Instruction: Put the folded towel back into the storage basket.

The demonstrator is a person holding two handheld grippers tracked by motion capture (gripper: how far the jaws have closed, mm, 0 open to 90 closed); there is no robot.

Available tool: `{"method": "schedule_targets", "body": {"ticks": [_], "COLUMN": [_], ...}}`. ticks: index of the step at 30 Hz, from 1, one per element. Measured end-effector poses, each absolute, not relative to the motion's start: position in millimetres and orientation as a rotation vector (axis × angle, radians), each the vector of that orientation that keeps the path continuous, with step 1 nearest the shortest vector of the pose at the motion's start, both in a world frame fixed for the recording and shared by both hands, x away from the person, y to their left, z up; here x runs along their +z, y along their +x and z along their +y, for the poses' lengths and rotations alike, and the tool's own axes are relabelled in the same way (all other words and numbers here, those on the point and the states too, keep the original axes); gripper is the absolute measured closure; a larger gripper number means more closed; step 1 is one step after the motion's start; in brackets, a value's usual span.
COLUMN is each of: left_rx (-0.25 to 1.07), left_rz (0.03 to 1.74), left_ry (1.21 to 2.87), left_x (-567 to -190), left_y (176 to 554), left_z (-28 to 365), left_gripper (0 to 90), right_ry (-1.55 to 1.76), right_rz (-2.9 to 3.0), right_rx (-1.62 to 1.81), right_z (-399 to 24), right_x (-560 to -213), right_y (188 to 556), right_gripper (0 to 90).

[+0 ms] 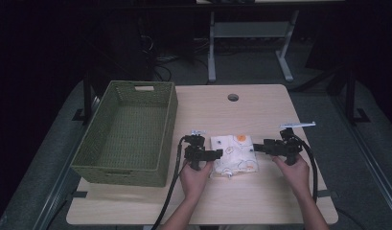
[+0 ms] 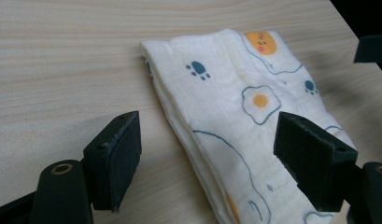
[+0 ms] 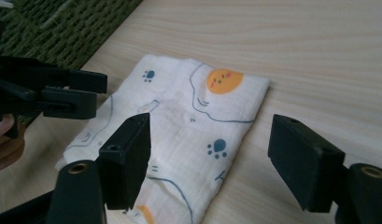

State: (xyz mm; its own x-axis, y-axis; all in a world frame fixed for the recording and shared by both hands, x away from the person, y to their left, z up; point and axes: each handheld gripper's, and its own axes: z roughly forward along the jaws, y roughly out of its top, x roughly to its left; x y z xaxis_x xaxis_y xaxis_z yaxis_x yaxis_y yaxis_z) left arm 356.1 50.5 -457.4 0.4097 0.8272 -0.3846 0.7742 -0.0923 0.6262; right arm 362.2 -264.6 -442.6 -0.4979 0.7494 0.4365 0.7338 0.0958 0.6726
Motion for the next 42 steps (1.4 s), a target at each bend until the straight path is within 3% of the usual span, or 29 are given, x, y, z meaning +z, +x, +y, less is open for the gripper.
{"method": "schedule_targets", "body": {"ticks": [10,16,22,25,27,28,29,32,42], "left_rx": [0.06,0.039,0.007,-0.011,-0.014,-0.023,-0.029,-0.039,-0.017], "left_rz": [1.399,1.388,1.367,1.364,1.364,1.36,1.357,1.352,1.321], "left_ry": [1.86,1.856,1.85,1.842,1.841,1.842,1.841,1.827,1.757], "left_x": [-464.2,-465.0,-467.5,-469.1,-470.6,-471.5,-472.5,-474.5,-458.8], "left_y": [359.7,360.1,362.0,363.2,364.1,364.6,365.0,365.7,363.4], "left_z": [48.4,42.7,35.8,35.2,35.2,35.2,35.2,35.6,45.9], "left_gripper": [24.9,31.0,45.1,56.6,64.9,64.9,71.7,80.4,83.7], "right_ry": [1.644,1.694,1.717,1.728,1.746,1.746,1.761,1.764,1.779], "right_rz": [2.334,2.342,2.338,2.336,2.343,2.343,2.346,2.353,2.306], "right_rx": [1.355,1.32,1.315,1.324,1.347,1.347,1.355,1.361,1.534], "right_z": [-255.2,-251.2,-247.8,-246.2,-244.7,-244.7,-244.1,-242.9,-248.2], "right_x": [-461.9,-470.3,-474.9,-476.2,-478.9,-478.9,-480.2,-478.8,-466.8], "right_y": [375.8,381.2,383.9,384.5,385.3,385.3,385.8,385.2,381.1], "right_gripper": [37.6,46.6,65.5,70.7,78.9,78.9,83.0,85.9,86.9]}}
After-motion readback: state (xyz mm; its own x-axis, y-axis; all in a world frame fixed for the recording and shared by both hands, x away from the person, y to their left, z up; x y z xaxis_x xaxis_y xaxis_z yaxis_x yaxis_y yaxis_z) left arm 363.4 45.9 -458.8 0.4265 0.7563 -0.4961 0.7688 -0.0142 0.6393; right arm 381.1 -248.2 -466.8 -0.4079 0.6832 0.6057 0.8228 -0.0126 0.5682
